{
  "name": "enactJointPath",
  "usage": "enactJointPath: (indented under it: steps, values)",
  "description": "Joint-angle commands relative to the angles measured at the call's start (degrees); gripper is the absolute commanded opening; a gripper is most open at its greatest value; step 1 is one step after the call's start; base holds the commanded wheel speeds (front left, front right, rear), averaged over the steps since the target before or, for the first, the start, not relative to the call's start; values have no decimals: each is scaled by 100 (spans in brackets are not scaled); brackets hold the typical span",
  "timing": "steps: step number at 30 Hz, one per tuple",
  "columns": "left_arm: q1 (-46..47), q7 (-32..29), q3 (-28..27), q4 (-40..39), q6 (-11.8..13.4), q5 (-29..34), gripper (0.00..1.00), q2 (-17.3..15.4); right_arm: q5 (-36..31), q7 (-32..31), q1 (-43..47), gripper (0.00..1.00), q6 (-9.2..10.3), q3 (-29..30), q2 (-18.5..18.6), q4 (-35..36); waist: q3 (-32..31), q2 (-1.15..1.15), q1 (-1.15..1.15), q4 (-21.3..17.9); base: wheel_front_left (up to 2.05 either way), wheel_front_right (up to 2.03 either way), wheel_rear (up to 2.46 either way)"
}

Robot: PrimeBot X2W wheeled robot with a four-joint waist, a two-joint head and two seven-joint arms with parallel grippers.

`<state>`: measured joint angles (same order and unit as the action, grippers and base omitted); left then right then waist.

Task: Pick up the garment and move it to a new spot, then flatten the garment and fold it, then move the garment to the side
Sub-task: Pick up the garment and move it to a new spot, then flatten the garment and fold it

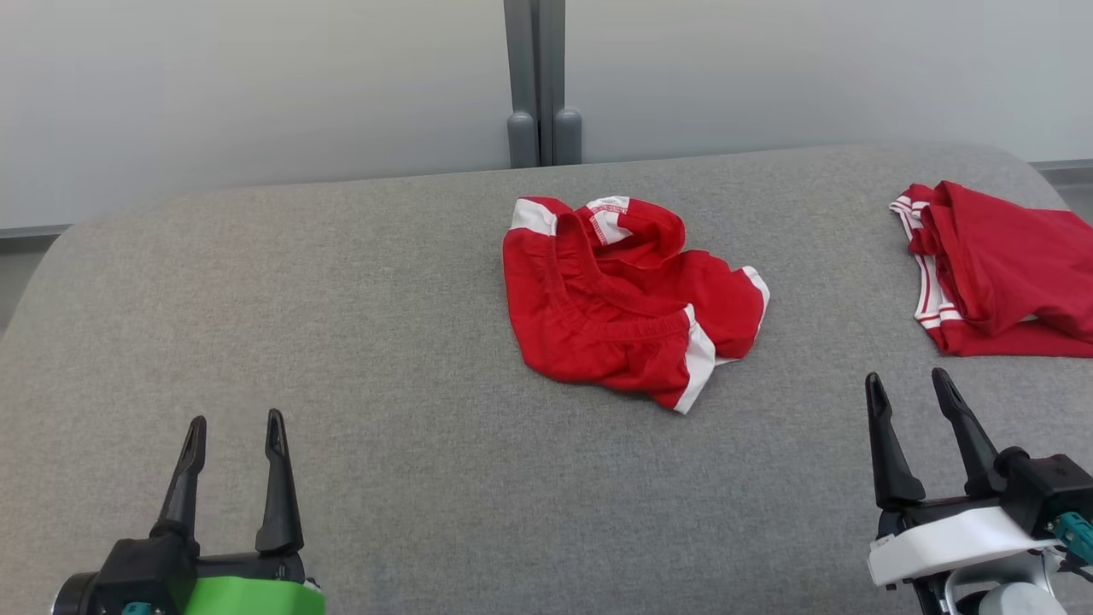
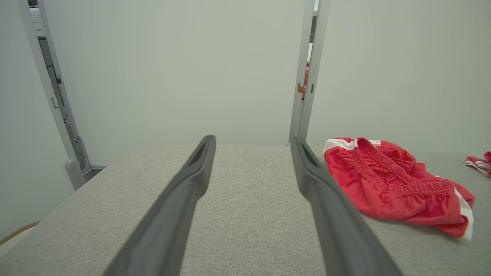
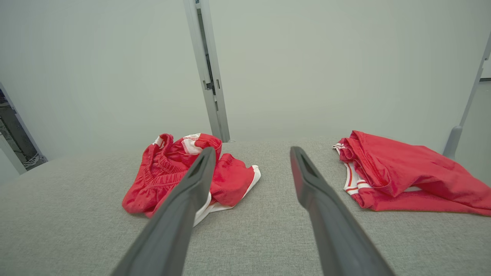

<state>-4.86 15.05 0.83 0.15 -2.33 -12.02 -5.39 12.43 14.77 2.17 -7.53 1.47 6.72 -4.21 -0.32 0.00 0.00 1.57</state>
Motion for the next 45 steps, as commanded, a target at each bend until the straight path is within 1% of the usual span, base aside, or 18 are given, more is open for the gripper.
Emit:
enactJointPath:
  steps: [1, 6, 13, 25, 45]
  values:
    - [-94, 15, -27, 15, -49, 55, 100, 35, -26, 3, 110, 100, 9, 3, 3, 25, -18, 0, 0, 6, 0, 0, 0]
    - [-126, 15, -55, 96, -174, 132, 100, 112, -28, 1, 173, 100, 9, -4, -31, 62, -62, 0, 0, 26, 0, 0, 0]
    - [-155, 15, -68, 219, -253, 284, 100, 161, -71, -43, 279, 100, 10, -14, -118, 169, -125, 0, 0, 55, 0, 0, 0]
    - [-134, 15, -112, 319, -273, 403, 100, 203, -98, -106, 370, 100, 10, -14, -175, 253, -165, 0, 0, 47, 0, 0, 0]
    - [-79, 15, -156, 377, -306, 419, 100, 235, -58, -83, 368, 100, 10, -12, -165, 180, -105, 0, 0, 25, 0, 0, 0]
